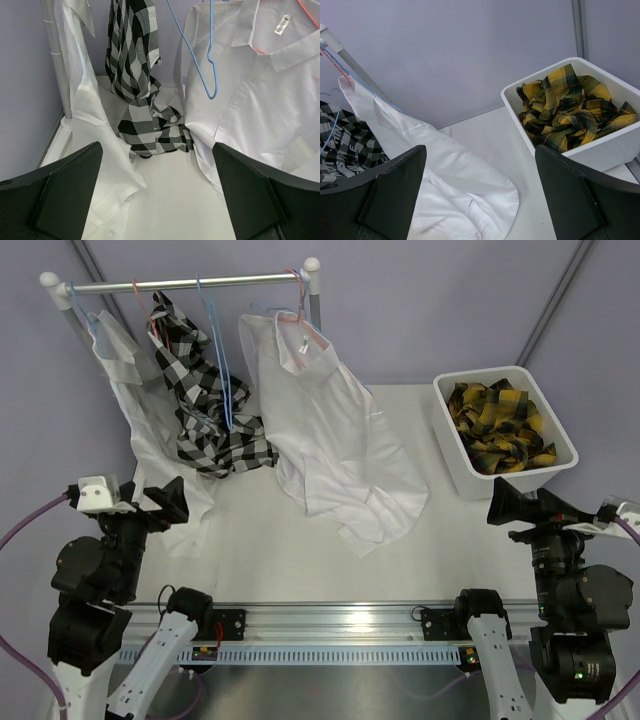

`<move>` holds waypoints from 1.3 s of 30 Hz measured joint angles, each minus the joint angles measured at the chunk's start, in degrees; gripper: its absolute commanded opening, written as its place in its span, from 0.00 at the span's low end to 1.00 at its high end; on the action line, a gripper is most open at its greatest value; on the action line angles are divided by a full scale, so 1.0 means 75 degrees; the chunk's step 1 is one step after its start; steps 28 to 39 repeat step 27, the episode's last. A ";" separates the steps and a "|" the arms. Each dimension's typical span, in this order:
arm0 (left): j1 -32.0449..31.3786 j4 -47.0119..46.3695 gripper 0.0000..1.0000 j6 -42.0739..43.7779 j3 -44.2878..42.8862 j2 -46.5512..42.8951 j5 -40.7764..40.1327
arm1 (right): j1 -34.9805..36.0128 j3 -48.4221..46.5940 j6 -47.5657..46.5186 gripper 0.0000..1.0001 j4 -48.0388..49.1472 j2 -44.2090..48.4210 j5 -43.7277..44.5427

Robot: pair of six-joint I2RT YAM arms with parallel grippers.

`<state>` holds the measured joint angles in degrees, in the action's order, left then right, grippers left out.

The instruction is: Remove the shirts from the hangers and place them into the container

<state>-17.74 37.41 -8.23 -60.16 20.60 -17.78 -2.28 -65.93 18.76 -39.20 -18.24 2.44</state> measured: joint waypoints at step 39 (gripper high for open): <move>0.0000 0.1725 0.99 -0.0370 0.0227 -0.1128 0.0026 | 0.0624 0.0670 -0.0475 0.99 -0.0152 0.1003 0.0411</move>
